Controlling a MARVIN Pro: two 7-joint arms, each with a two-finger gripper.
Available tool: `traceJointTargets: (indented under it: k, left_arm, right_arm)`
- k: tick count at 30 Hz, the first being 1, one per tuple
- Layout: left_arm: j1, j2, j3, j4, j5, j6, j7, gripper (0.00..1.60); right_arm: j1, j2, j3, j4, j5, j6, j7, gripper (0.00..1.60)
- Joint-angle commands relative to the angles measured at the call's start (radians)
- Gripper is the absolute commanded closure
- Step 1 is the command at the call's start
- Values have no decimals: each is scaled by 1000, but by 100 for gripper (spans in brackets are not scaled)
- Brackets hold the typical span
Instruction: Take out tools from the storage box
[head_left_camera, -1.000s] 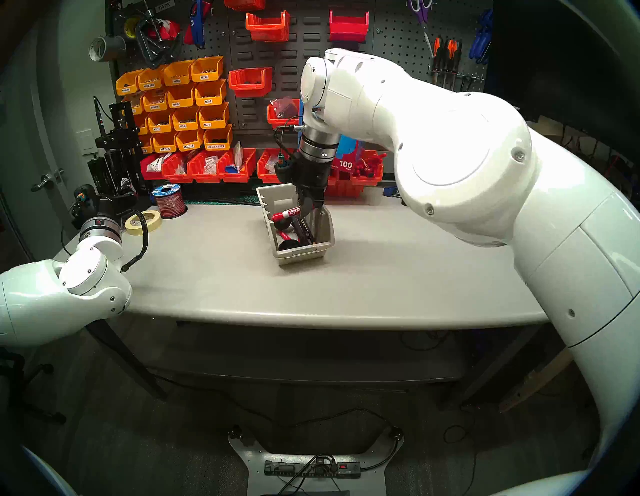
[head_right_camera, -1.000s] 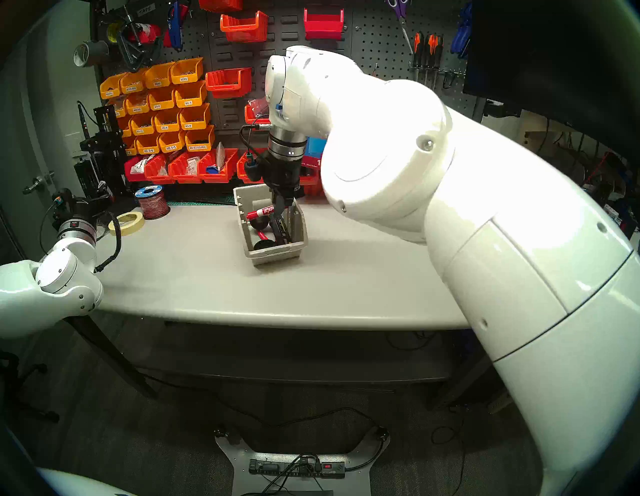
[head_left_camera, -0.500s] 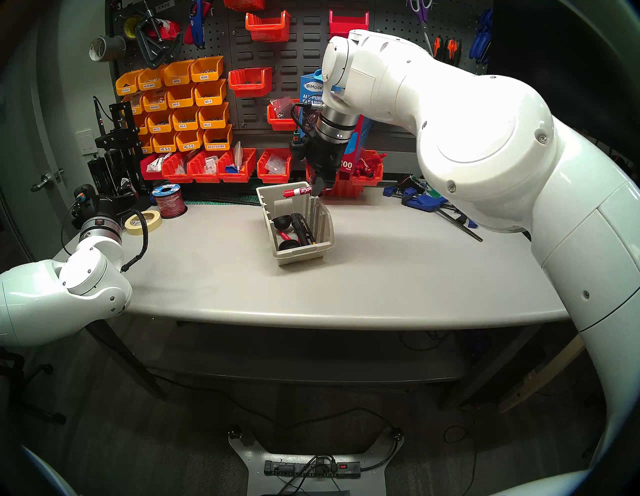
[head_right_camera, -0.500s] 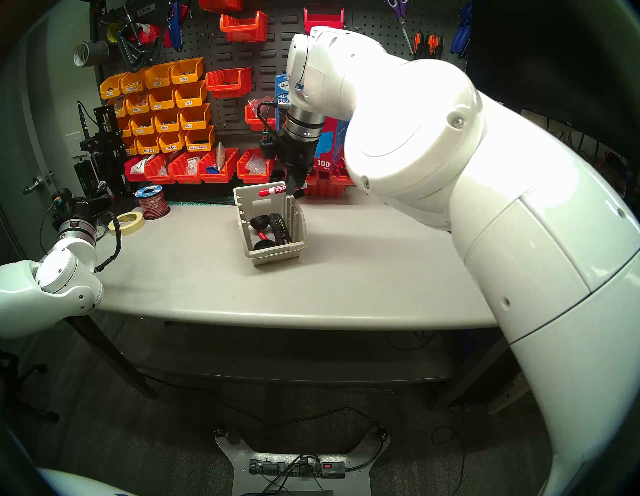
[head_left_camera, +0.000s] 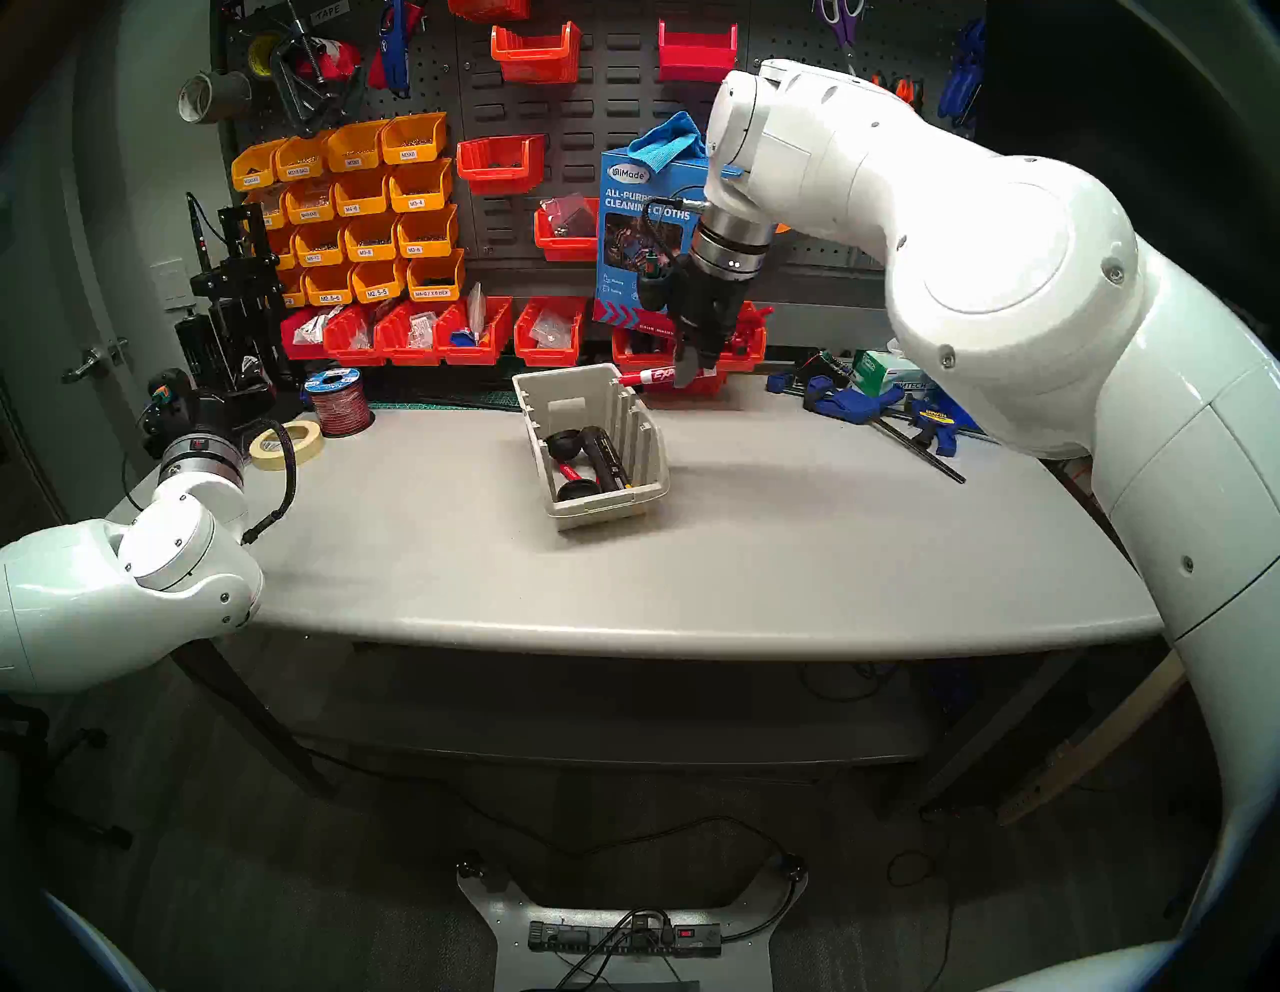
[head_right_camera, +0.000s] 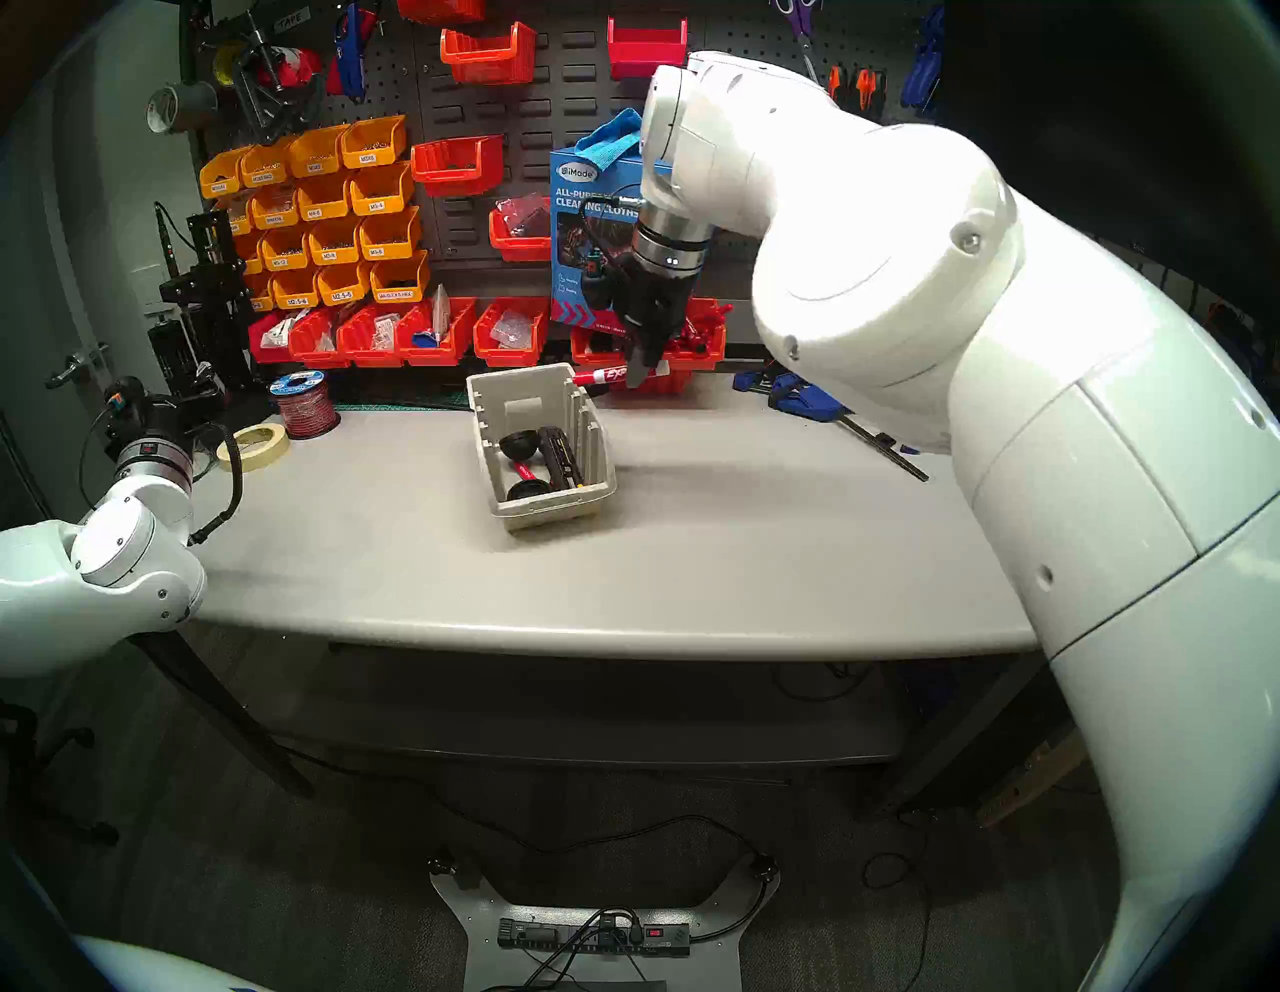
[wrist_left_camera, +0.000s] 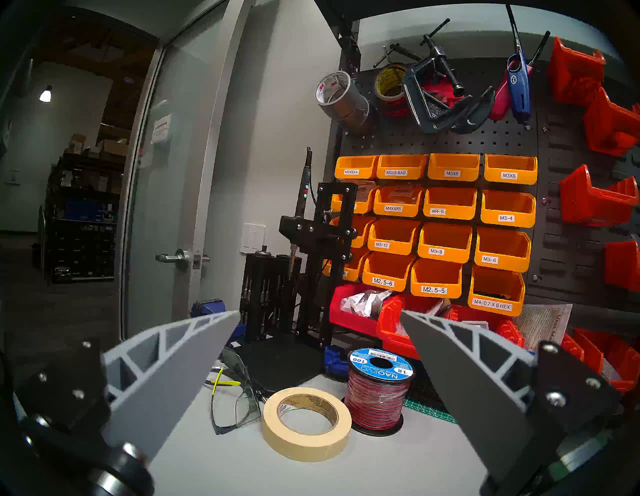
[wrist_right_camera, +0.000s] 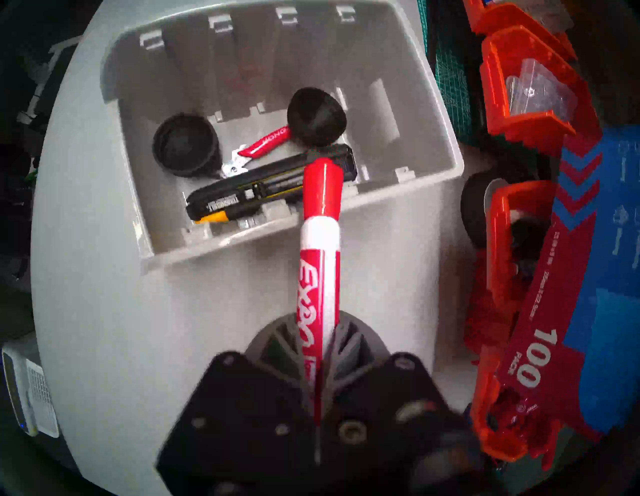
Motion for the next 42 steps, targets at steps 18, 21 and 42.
traceJointTargets:
  k: [18, 21, 42]
  left_arm:
    - [-11, -2, -10, -1, 4, -2, -1, 0]
    - [-11, -2, -10, -1, 4, -2, -1, 0]
    - [-12, -2, -11, -2, 4, -1, -2, 0]
  right_arm:
    - [-159, 186, 3, -90, 38, 97, 15, 160]
    - [-166, 200, 9, -112, 48, 99, 15, 160]
    - [-134, 267, 21, -226, 77, 99, -28, 72]
